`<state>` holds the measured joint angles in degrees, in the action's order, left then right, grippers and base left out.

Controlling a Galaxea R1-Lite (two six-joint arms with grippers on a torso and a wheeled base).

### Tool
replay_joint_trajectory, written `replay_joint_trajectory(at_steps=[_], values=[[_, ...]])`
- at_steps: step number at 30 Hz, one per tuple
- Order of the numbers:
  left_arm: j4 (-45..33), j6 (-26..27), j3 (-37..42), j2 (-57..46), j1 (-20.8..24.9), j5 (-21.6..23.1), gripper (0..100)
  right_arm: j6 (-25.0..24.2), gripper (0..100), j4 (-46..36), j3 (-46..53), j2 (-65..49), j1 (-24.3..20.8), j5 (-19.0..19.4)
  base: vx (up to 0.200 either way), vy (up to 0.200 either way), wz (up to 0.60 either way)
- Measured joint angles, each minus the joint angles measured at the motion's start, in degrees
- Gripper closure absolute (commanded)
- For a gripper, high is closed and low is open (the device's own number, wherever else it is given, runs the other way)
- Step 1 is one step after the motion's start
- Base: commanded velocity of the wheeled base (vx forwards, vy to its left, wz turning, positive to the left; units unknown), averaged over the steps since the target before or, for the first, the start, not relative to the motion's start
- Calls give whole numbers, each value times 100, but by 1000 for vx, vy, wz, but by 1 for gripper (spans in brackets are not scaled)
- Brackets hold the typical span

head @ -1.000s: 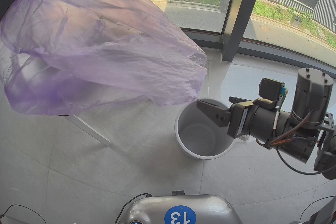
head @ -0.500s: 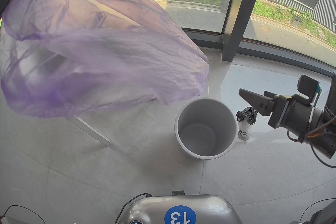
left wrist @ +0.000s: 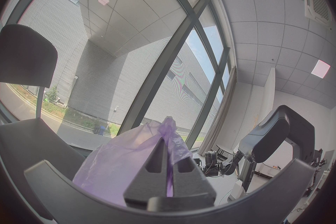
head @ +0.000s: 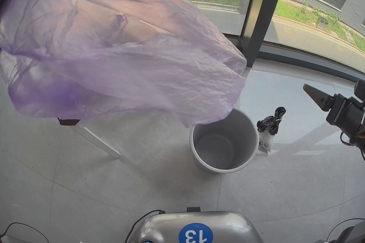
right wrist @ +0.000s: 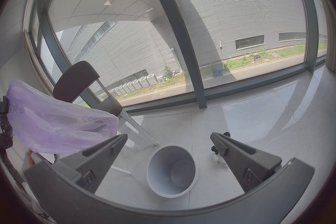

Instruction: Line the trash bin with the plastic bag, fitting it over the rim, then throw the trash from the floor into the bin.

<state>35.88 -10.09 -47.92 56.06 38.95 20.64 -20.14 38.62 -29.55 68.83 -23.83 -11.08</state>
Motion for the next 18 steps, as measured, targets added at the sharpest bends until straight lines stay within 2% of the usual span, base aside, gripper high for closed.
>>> replay_joint_trajectory(at_steps=[14,18], values=[[-40,24,2,-39,-6,-9,100,20,0,18,-5,-45,40,-27,0,0,0],[-68,71,104,-59,0,-20,100,165,0,-17,74,-96,40,-90,0,0,0]])
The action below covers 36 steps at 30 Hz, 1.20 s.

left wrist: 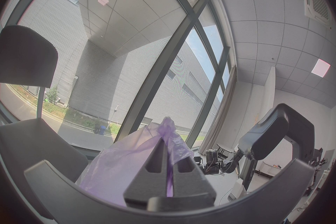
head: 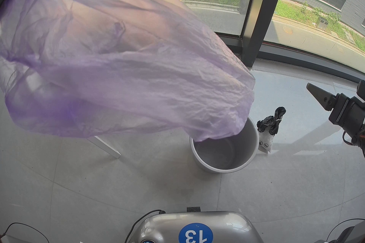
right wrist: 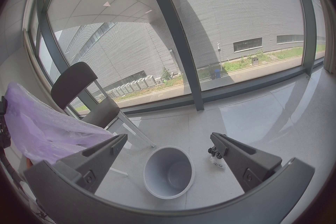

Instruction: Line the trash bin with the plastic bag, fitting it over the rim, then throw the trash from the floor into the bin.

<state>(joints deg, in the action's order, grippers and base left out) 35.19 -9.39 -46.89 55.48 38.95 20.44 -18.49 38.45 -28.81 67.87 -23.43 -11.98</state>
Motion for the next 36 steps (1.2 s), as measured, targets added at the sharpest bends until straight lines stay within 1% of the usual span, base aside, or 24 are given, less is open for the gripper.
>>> replay_joint_trajectory(at_steps=[5,10,13,18,26,36], values=[[-6,22,37,-7,-1,7,100,191,0,-7,-85,-50,-16,-16,0,0,0],[-6,88,20,-5,21,24,100,279,0,0,-274,-6,-165,-44,0,0,0],[-6,171,48,-13,24,35,100,293,0,2,-446,88,-327,-118,0,0,0],[-2,279,69,-24,38,68,100,295,0,15,-608,276,-510,-134,0,0,0],[5,340,74,-17,127,187,100,277,0,46,-898,614,-674,-139,0,0,0],[5,441,78,9,145,213,100,238,0,41,-1246,1098,-1336,-145,0,0,0]])
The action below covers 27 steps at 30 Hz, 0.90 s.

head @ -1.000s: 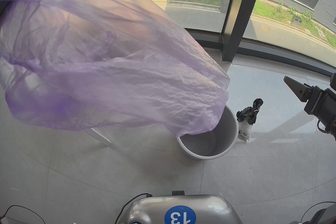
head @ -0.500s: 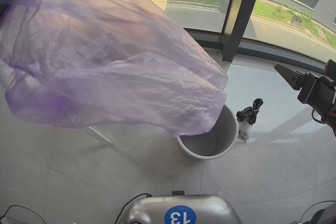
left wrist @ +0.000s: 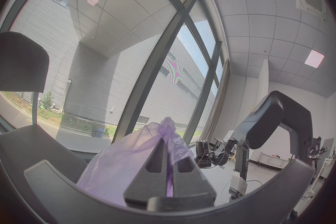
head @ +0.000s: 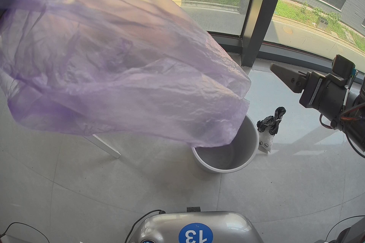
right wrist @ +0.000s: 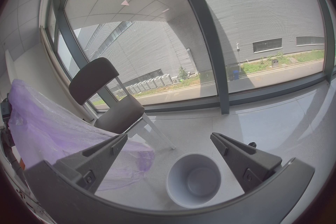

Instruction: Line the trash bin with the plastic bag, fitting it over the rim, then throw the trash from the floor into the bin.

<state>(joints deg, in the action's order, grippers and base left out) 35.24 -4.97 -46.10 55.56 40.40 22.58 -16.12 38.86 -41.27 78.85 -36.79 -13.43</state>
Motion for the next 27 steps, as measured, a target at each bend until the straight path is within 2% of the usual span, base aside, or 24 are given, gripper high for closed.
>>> replay_joint_trajectory(at_steps=[10,16,27], values=[[9,0,0,35,-41,-24,100,-9,0,-35,262,111,-741,-5,0,0,0],[39,-6,-1,74,-74,-60,100,13,0,-44,533,95,-1034,11,0,0,0],[61,-46,-33,121,-221,-71,100,145,0,-52,987,95,-1932,5,0,0,0]])
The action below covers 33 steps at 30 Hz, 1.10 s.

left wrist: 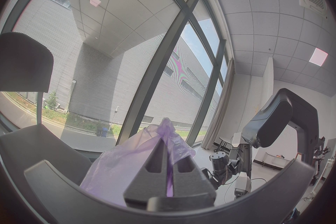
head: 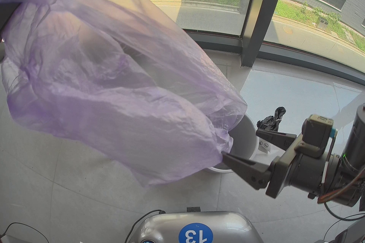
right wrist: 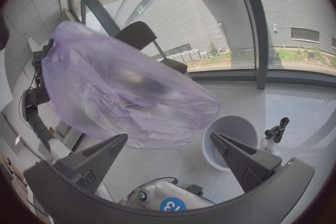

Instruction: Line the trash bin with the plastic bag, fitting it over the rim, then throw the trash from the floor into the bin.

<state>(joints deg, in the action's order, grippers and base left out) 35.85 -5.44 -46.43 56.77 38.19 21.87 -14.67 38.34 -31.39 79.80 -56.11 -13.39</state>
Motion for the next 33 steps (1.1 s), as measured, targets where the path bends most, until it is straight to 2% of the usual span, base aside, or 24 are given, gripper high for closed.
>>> replay_joint_trajectory(at_steps=[3,7,18,23,33], values=[[0,-4,0,-18,-16,0,100,16,0,11,9,18,-35,4,0,0,0],[0,9,13,-60,-18,21,100,22,0,30,-61,29,176,52,0,0,0],[-2,22,77,-168,59,199,100,-13,0,85,-555,328,1318,551,0,0,0],[-2,5,84,-208,37,244,100,-24,0,93,-719,540,1563,720,0,0,0],[-2,-6,101,-239,41,256,100,-35,0,386,-1006,1028,1819,778,0,0,0]])
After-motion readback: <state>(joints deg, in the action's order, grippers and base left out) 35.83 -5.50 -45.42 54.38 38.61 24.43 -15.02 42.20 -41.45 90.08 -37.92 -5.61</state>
